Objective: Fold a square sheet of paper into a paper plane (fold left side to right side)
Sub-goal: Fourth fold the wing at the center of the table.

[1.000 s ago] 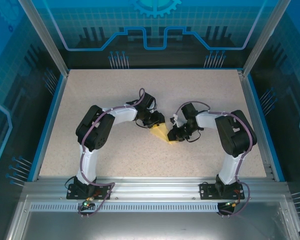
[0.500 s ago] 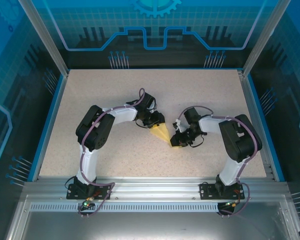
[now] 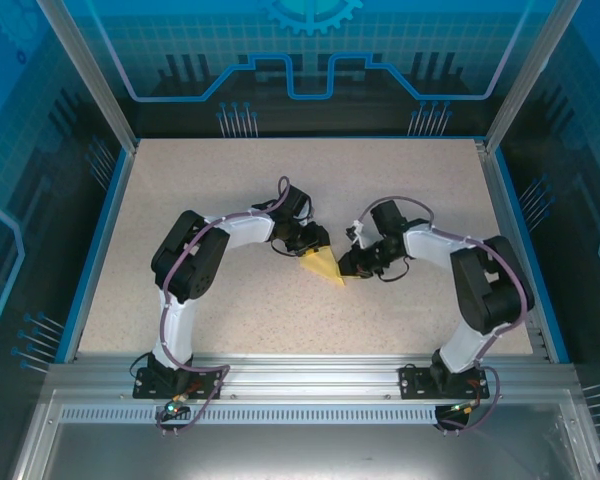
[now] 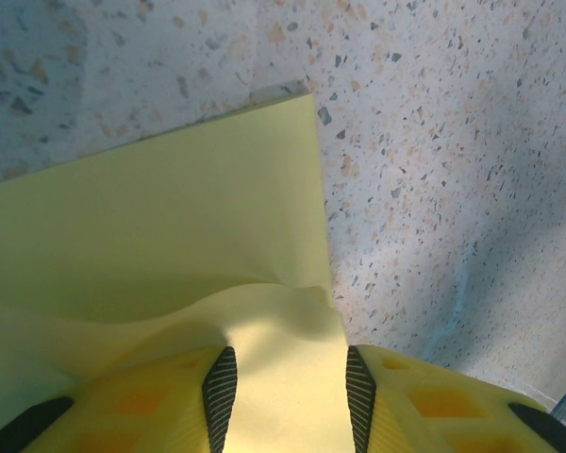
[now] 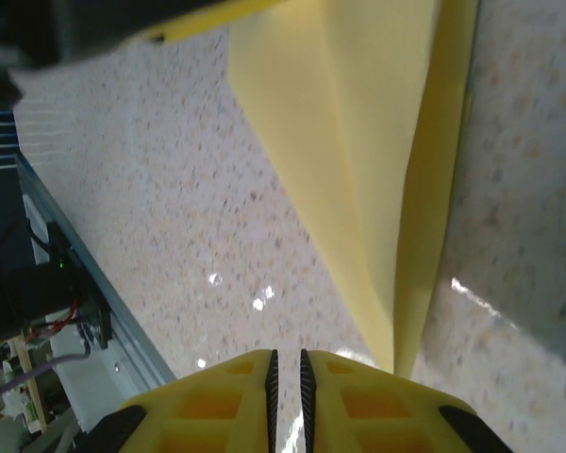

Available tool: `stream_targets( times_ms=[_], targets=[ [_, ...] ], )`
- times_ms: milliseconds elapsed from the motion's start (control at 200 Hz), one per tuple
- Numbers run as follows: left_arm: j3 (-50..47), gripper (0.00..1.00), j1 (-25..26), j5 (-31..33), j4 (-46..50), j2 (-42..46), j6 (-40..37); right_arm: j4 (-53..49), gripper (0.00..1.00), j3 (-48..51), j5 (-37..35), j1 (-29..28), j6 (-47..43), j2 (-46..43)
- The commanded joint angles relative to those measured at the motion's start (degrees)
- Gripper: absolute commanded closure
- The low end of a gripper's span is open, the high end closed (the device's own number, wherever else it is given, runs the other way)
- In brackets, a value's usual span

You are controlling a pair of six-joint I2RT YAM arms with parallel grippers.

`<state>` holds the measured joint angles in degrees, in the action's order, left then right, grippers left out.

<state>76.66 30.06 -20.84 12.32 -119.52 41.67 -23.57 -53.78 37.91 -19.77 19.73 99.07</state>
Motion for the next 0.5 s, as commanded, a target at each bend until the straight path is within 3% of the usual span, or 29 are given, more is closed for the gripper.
stream_targets(
  times_ms=[0,495],
  targets=[
    [-2.39,0.58,-0.25,3.61,4.98,-0.82,0.17,2.58,0.84,-1.67,-1.33,-1.03,2.60,4.44],
    [-1.13,0.56,-0.34,3.31,5.47,4.39,-0.97,-2.57,0.89,0.94,-12.45,-1.25,3.03,11.08]
  ],
)
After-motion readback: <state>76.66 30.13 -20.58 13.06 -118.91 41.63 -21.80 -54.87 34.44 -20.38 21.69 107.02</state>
